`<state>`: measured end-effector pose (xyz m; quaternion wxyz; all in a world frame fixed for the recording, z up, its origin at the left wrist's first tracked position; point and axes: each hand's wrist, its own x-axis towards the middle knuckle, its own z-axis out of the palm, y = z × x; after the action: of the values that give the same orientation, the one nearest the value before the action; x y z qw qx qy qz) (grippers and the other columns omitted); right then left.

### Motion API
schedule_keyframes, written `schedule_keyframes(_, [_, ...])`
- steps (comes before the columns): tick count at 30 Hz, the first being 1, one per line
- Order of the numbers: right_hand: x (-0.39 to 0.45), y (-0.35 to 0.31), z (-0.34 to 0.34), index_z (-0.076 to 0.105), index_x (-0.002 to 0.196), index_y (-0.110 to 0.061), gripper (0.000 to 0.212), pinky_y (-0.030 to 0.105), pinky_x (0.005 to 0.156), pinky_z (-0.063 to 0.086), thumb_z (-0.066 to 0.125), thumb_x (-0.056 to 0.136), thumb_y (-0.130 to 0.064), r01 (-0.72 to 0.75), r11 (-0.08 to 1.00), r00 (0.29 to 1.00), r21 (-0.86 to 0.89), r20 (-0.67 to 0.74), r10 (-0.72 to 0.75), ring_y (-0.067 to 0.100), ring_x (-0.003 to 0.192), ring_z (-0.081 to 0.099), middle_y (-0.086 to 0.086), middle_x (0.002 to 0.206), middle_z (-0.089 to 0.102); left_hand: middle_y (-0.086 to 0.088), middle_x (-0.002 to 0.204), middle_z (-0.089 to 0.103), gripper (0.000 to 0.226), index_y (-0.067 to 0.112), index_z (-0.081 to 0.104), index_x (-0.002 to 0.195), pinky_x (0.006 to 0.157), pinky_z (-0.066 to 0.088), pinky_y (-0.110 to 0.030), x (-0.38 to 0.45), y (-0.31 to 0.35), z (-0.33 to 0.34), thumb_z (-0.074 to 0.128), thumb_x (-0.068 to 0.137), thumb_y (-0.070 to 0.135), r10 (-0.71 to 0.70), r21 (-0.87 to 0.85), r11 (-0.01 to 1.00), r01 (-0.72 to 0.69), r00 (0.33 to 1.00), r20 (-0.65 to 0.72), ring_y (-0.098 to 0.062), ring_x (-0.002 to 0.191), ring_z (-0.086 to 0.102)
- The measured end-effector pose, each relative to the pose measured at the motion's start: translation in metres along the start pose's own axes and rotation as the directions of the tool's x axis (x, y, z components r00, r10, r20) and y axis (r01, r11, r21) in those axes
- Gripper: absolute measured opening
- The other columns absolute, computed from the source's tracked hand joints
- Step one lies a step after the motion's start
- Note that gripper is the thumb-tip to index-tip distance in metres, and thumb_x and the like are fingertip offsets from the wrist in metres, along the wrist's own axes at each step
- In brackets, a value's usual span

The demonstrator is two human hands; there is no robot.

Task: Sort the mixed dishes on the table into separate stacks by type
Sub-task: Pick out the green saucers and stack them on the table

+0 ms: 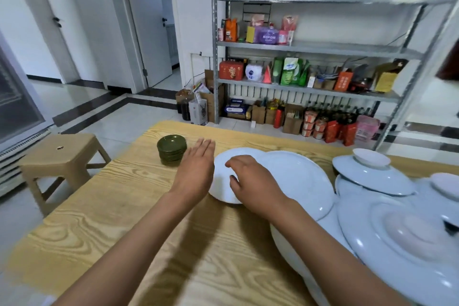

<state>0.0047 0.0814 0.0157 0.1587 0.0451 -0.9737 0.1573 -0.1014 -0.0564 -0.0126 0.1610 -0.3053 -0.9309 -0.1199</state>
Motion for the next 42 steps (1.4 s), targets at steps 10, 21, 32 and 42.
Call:
schedule_keyframes(10, [-0.096,0.098,-0.109,0.058,0.127,-0.014,0.033,0.034,0.102,0.041,0.054,0.094,-0.017,-0.283,0.959,0.922,0.021,-0.270,0.278,0.017,0.126,0.044,0.001,0.130,0.058,-0.012,0.147,0.042,0.043,0.005,0.041,0.142,0.115,0.023,-0.040,0.005,0.167,-0.010,0.037,0.099,0.013,0.347,-0.238,0.896,-0.375,0.925,-0.153,-0.028,0.140,0.032])
schedule_keyframes(21, [-0.242,0.231,-0.165,0.062,0.117,-0.015,0.026,0.018,0.076,0.042,0.058,0.092,-0.017,-0.750,0.614,0.517,0.246,-0.360,0.776,0.015,0.088,0.058,-0.002,0.115,0.061,0.003,0.158,0.019,0.048,0.016,0.023,0.151,0.114,0.002,-0.021,-0.013,0.344,-0.005,0.031,0.104,0.023,0.546,-0.459,0.718,-0.523,0.832,-0.094,-0.011,0.147,0.007])
schedule_keyframes(32, [-0.274,0.284,-0.153,0.065,0.105,-0.011,0.018,0.035,0.085,0.050,0.061,0.088,-0.014,-0.926,0.375,0.345,0.040,-0.311,0.886,0.029,0.101,0.063,0.008,0.106,0.067,0.006,0.159,0.017,0.049,0.020,0.020,0.152,0.116,-0.001,-0.024,-0.028,0.403,0.004,0.027,0.104,0.028,0.620,-0.493,0.676,-0.548,0.785,-0.023,-0.008,0.147,0.003])
schedule_keyframes(42, [-0.271,0.283,-0.157,0.068,0.113,-0.014,0.023,0.029,0.076,0.046,0.050,0.098,-0.014,-0.918,0.392,0.382,-0.056,-0.389,0.839,0.026,0.089,0.063,0.009,0.104,0.070,0.004,0.158,0.023,0.048,0.019,0.026,0.150,0.116,0.000,-0.025,-0.028,0.397,0.008,0.029,0.104,0.028,0.615,-0.484,0.684,-0.545,0.788,-0.018,-0.009,0.147,0.007])
